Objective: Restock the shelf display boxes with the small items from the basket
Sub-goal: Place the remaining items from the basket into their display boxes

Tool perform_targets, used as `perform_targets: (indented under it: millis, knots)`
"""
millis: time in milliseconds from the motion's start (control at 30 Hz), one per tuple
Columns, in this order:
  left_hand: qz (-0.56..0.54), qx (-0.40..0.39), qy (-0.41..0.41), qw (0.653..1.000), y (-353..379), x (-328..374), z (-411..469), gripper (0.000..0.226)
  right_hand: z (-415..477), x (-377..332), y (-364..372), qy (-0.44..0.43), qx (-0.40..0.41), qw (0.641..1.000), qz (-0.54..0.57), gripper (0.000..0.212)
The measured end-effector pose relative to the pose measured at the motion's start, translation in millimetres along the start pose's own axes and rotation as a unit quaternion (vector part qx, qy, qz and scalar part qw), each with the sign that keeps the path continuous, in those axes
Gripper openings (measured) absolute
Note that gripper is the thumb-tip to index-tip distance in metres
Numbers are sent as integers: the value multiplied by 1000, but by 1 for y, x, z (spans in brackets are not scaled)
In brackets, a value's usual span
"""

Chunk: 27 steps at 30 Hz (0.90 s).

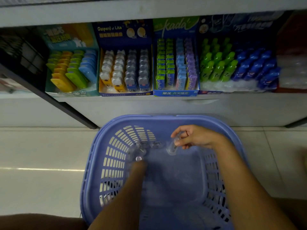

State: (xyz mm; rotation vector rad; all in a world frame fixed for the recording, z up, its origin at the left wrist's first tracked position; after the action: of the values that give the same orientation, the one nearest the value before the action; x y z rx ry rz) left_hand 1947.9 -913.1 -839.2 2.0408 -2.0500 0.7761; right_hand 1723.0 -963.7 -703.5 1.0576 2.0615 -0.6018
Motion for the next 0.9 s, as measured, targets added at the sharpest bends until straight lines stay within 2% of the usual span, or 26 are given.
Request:
perform_targets:
  millis: [100,167,233,333,433,533,667,767,833,900]
  knots:
    - [-119,-120,-55,984,25,-11,-24,31,-18,-20,-9,-15,15,999,-27,24]
    - [-106,-168,-25,980,39,3,-49,24,-35,-40,-18,-48,52,997,-41,25]
    - [-72,-211,86,971,52,38,-76,19,-58,-63,-30,-95,101,988,-63,23]
    - [-75,-289,223,928,68,97,-130,15,-100,-91,-52,-181,172,966,-68,28]
    - [-115,-319,303,891,73,143,-179,24,-138,-103,-85,-238,275,931,-35,27]
    - [-129,-345,354,860,77,173,-217,31,-169,-108,-128,-267,405,875,-14,26]
    - [-155,-369,374,837,87,191,-247,30,-208,-108,-185,-240,565,781,-110,28]
    - [-160,-388,369,829,99,193,-260,33,-221,-102,-221,-112,639,711,-271,28]
    - [-158,-388,366,831,107,192,-264,32,-218,-96,-237,-69,634,697,-329,27]
    - [-154,-387,362,834,113,188,-264,30,-211,-87,-251,-73,631,693,-340,23]
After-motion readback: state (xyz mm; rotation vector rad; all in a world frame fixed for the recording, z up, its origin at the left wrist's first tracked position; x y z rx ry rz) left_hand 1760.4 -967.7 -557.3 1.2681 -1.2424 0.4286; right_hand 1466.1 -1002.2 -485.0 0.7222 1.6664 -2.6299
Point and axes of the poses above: each hand's wrist, its own z-axis towards the middle knuckle, its own y-axis out of the palm, x = y × z, the point moved 5 cm from there along z, towards the middle knuckle, and after that the axes turned 8 degrees about -z, right-handed, at the moved point
